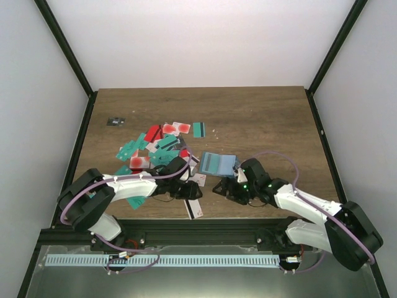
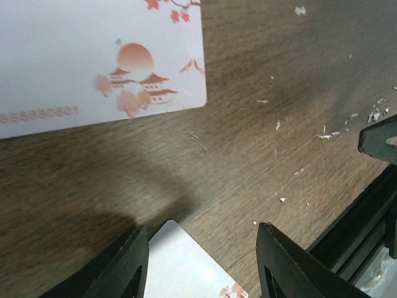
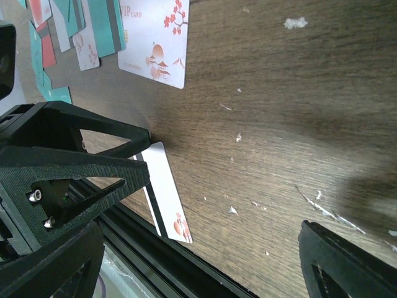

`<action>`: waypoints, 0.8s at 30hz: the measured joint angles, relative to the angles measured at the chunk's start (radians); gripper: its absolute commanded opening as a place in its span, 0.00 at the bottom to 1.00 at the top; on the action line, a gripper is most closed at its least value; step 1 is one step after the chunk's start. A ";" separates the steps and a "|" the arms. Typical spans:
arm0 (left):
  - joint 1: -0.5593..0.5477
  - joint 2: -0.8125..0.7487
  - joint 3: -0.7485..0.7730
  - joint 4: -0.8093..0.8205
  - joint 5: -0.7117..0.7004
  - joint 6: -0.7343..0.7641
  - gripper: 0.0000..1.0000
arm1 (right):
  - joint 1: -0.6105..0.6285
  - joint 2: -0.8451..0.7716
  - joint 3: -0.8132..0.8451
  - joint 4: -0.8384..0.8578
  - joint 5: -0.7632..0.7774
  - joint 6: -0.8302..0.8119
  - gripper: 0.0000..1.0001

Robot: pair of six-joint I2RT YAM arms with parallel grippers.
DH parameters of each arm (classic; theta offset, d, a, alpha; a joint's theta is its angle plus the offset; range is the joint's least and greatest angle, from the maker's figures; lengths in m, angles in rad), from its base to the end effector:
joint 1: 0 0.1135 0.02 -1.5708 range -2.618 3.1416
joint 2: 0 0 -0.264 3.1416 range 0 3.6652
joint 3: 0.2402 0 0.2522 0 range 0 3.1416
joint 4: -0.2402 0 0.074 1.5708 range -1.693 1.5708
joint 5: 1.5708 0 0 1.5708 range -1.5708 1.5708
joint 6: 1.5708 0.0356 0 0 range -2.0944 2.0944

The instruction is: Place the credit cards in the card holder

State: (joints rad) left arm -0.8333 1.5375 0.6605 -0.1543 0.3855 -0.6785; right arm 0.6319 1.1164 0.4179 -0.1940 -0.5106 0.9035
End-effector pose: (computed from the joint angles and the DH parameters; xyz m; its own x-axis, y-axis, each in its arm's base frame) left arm 0.1709 -0.2081 0.1356 -0.9611 0.1931 -0.1974 0.2730 0.7723 -0.5736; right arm 0.1481 0.1299 0.1573 -0.9880 0.1261 -0.0894 0.0215 0.6848 0.7284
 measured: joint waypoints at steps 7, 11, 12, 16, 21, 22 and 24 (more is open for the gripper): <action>-0.029 -0.002 0.001 -0.007 -0.007 -0.001 0.50 | 0.000 -0.031 -0.027 -0.010 -0.013 0.005 0.87; -0.032 -0.003 0.005 -0.021 -0.006 -0.001 0.50 | 0.000 -0.043 -0.036 -0.013 -0.015 0.008 0.88; -0.034 -0.003 0.006 -0.025 -0.007 -0.001 0.49 | 0.000 -0.044 -0.037 -0.014 -0.017 0.008 0.87; -0.045 -0.003 0.010 -0.039 -0.006 -0.002 0.49 | 0.001 -0.045 -0.041 -0.016 -0.022 0.007 0.87; -0.063 -0.003 0.013 -0.049 -0.006 -0.004 0.49 | 0.001 -0.038 -0.041 -0.014 -0.035 0.006 0.87; -0.065 -0.003 0.014 -0.052 -0.007 -0.005 0.50 | 0.001 -0.033 -0.041 -0.014 -0.037 0.005 0.87; -0.070 -0.007 0.020 -0.070 -0.019 -0.010 0.53 | 0.001 -0.018 -0.041 -0.011 -0.042 -0.002 0.87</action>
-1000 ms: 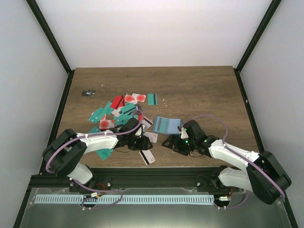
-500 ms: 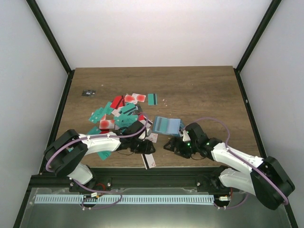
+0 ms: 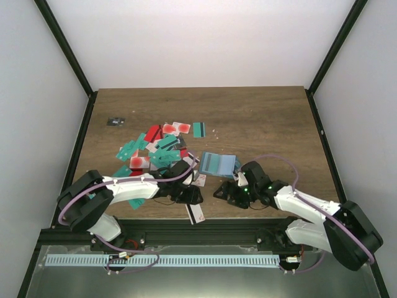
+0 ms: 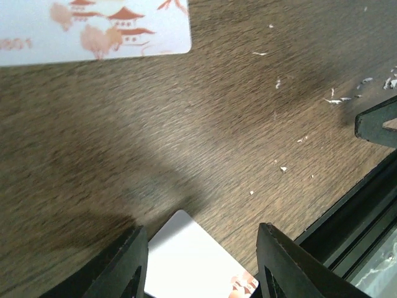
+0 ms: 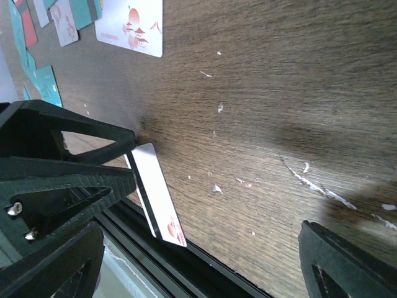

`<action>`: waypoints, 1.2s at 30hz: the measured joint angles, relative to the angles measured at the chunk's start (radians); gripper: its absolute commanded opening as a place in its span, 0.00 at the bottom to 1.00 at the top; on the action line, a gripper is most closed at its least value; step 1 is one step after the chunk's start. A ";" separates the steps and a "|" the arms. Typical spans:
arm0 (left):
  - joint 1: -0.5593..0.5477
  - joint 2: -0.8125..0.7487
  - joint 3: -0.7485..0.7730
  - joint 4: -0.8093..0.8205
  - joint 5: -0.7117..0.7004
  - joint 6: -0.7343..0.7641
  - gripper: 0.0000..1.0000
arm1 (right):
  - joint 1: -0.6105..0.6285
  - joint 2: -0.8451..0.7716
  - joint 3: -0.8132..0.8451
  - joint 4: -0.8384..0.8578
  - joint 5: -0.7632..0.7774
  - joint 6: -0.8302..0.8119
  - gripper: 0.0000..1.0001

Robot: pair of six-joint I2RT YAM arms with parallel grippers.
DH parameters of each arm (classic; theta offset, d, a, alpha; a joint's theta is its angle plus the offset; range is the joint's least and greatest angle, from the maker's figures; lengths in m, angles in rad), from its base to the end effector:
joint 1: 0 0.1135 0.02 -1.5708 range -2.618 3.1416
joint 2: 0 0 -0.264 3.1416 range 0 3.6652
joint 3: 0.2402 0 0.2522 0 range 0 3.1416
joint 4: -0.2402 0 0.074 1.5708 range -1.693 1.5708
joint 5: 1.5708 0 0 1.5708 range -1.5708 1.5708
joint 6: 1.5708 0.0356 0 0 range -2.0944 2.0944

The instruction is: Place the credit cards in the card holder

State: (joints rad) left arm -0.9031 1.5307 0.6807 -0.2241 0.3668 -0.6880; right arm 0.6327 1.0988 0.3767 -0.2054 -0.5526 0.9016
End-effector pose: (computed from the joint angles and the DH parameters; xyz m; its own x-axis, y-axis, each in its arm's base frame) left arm 0.1555 -0.2178 0.1386 -0.9532 0.2515 -0.1679 0.3024 0.7812 -0.5462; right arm 0.1390 0.1251 0.1483 -0.9942 0.0988 -0.0427 0.0363 0.6814 0.7310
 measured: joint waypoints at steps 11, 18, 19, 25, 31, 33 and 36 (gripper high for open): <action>-0.003 -0.157 0.074 -0.150 -0.103 -0.086 0.64 | 0.000 0.114 0.060 0.030 -0.074 -0.114 0.85; -0.020 -0.328 -0.060 -0.159 -0.061 -0.222 0.62 | 0.005 0.174 0.095 0.069 -0.172 -0.206 0.78; -0.027 -0.351 -0.089 -0.159 -0.052 -0.245 0.62 | 0.006 0.184 0.095 0.077 -0.191 -0.214 0.77; -0.062 -0.453 -0.212 -0.147 -0.022 -0.375 0.62 | 0.022 0.265 0.104 0.124 -0.282 -0.253 0.68; -0.107 -0.511 -0.325 -0.055 -0.028 -0.509 0.61 | 0.035 0.355 0.121 0.179 -0.340 -0.267 0.54; -0.121 -0.513 -0.346 -0.033 -0.034 -0.542 0.61 | 0.036 0.373 0.122 0.193 -0.354 -0.274 0.50; -0.139 -0.510 -0.363 0.008 -0.046 -0.581 0.60 | 0.038 0.407 0.122 0.208 -0.372 -0.286 0.44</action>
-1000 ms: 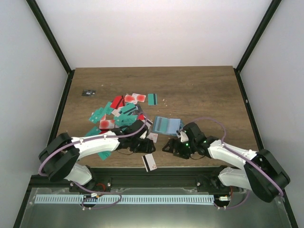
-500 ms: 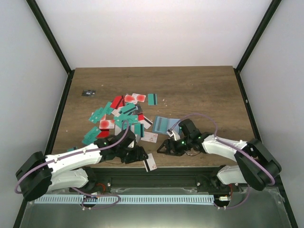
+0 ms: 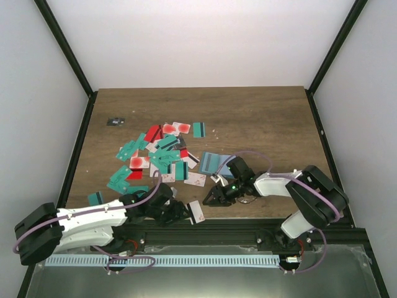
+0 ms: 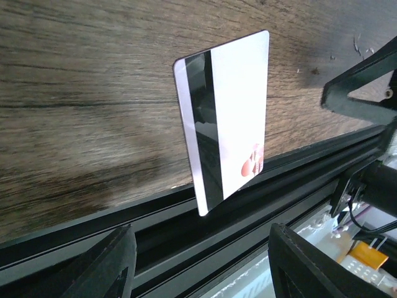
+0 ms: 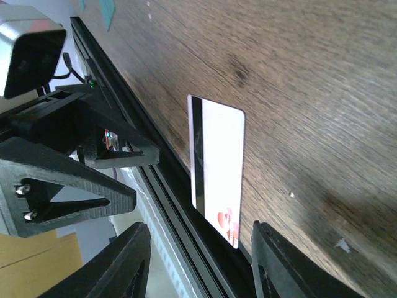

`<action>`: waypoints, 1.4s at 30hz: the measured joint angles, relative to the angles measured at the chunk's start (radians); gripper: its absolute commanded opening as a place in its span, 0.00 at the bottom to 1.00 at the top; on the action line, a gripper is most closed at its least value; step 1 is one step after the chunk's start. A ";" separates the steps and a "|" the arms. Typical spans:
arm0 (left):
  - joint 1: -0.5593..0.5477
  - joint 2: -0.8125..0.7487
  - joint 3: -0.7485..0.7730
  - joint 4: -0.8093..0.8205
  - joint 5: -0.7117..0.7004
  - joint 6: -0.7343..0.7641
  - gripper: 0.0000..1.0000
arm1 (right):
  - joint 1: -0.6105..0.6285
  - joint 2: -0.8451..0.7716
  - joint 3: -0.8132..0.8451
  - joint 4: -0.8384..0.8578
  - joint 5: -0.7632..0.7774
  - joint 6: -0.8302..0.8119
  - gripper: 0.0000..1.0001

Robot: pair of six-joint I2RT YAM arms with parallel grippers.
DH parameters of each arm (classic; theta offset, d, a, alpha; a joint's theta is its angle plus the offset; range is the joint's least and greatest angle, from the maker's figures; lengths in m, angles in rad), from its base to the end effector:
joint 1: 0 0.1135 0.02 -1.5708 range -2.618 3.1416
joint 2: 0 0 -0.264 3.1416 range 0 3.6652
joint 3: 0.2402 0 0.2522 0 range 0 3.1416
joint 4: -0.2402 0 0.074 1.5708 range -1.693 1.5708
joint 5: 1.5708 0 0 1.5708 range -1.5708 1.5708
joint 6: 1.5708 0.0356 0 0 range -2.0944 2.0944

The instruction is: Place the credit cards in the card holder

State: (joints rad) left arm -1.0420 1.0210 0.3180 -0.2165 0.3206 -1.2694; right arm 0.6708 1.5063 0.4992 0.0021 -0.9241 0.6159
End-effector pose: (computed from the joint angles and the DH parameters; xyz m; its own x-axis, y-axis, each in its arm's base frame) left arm 0.0776 -0.1551 0.1403 -0.9936 -0.0958 0.0594 -0.1113 0.7489 -0.6533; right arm 0.1670 0.1688 0.1214 -0.9497 -0.3093 -0.0484 -0.1973 0.4713 0.8596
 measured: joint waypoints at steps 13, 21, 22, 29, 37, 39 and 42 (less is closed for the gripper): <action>-0.055 0.129 -0.060 0.215 -0.045 -0.106 0.58 | 0.002 0.099 0.000 0.034 -0.053 -0.030 0.36; -0.087 0.290 -0.063 0.461 -0.016 -0.151 0.52 | 0.006 0.158 0.008 0.037 -0.080 -0.055 0.31; -0.091 0.314 -0.063 0.496 -0.010 -0.155 0.51 | 0.006 0.163 0.010 0.037 -0.084 -0.057 0.31; -0.105 0.438 -0.045 0.643 0.030 -0.165 0.33 | 0.006 0.198 0.018 0.045 -0.122 -0.081 0.29; -0.109 0.441 -0.045 0.631 0.000 -0.163 0.10 | 0.005 0.214 0.019 0.045 -0.147 -0.108 0.28; -0.109 0.421 -0.045 0.612 -0.008 -0.157 0.05 | 0.000 0.219 0.019 0.047 -0.154 -0.109 0.27; -0.109 0.396 -0.033 0.573 -0.020 -0.141 0.04 | -0.003 0.227 0.019 0.051 -0.162 -0.111 0.27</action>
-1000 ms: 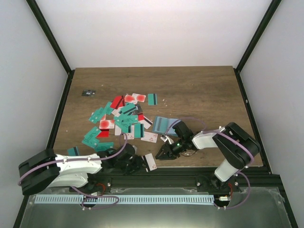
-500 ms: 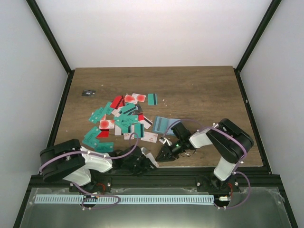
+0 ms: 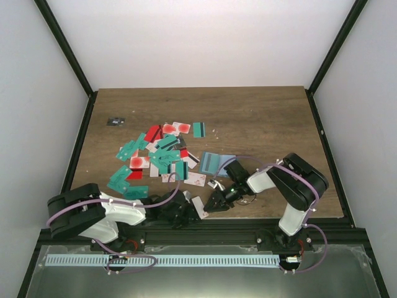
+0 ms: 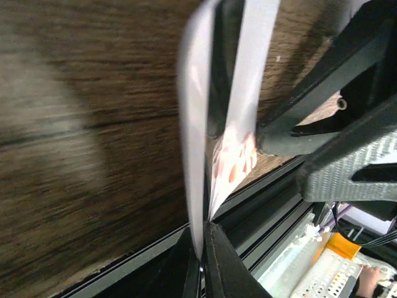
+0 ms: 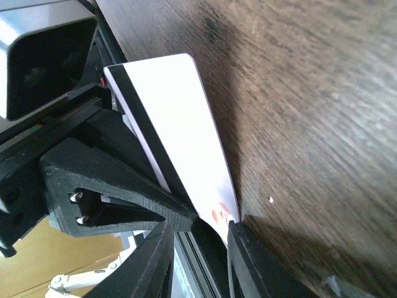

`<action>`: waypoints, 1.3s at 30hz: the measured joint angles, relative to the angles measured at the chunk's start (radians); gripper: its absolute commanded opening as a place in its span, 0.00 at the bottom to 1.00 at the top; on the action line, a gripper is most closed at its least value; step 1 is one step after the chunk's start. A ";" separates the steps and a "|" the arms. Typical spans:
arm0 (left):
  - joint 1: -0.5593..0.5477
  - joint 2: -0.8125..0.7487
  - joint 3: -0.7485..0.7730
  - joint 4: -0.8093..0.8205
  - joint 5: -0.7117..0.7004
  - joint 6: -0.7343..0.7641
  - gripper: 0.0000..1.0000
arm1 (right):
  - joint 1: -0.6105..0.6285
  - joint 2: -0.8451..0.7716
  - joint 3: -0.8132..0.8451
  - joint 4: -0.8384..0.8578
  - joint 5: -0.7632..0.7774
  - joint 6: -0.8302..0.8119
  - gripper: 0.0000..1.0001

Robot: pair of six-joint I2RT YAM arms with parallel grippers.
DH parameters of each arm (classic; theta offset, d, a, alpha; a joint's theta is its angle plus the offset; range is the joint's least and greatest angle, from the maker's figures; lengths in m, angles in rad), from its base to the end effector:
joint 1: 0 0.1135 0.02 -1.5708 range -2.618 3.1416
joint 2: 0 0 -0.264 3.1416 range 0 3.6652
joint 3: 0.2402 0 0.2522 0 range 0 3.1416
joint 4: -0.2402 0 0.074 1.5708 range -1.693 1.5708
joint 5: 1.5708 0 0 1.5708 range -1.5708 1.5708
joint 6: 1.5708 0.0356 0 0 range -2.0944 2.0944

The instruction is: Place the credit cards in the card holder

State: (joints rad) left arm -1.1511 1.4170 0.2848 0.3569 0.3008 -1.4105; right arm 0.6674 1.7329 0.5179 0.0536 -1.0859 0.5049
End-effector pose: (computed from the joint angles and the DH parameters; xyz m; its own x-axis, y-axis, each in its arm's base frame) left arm 0.0780 -0.2007 0.1025 -0.9917 -0.0914 0.0907 -0.1286 0.6623 -0.7382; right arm 0.1692 0.1734 0.0822 -0.9040 -0.4253 0.0442 -0.1461 0.4043 0.9029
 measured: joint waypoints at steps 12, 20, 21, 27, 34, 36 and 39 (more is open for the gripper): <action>0.017 -0.113 0.040 -0.134 -0.148 0.028 0.04 | 0.011 -0.021 0.013 -0.027 0.039 -0.013 0.28; 0.018 -0.164 0.041 -0.209 -0.177 0.052 0.04 | 0.011 -0.128 0.020 -0.071 0.132 -0.006 0.30; 0.018 -0.175 0.041 -0.220 -0.180 0.056 0.04 | 0.011 -0.140 0.025 -0.077 0.144 -0.002 0.30; 0.021 -0.254 0.041 -0.285 -0.192 0.083 0.04 | 0.011 -0.217 0.038 -0.090 0.203 0.024 0.31; 0.030 -0.330 0.041 -0.345 -0.191 0.119 0.04 | 0.011 -0.313 0.039 -0.113 0.280 0.053 0.34; 0.035 -0.356 0.041 -0.363 -0.190 0.133 0.04 | 0.011 -0.342 0.043 -0.129 0.304 0.061 0.35; 0.049 -0.393 0.041 -0.388 -0.183 0.154 0.04 | 0.011 -0.383 0.045 -0.143 0.333 0.074 0.37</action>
State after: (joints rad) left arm -1.1023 1.0237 0.3260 -0.0311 0.1177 -1.2568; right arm 0.6785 1.3502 0.5632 -0.0898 -0.7525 0.5785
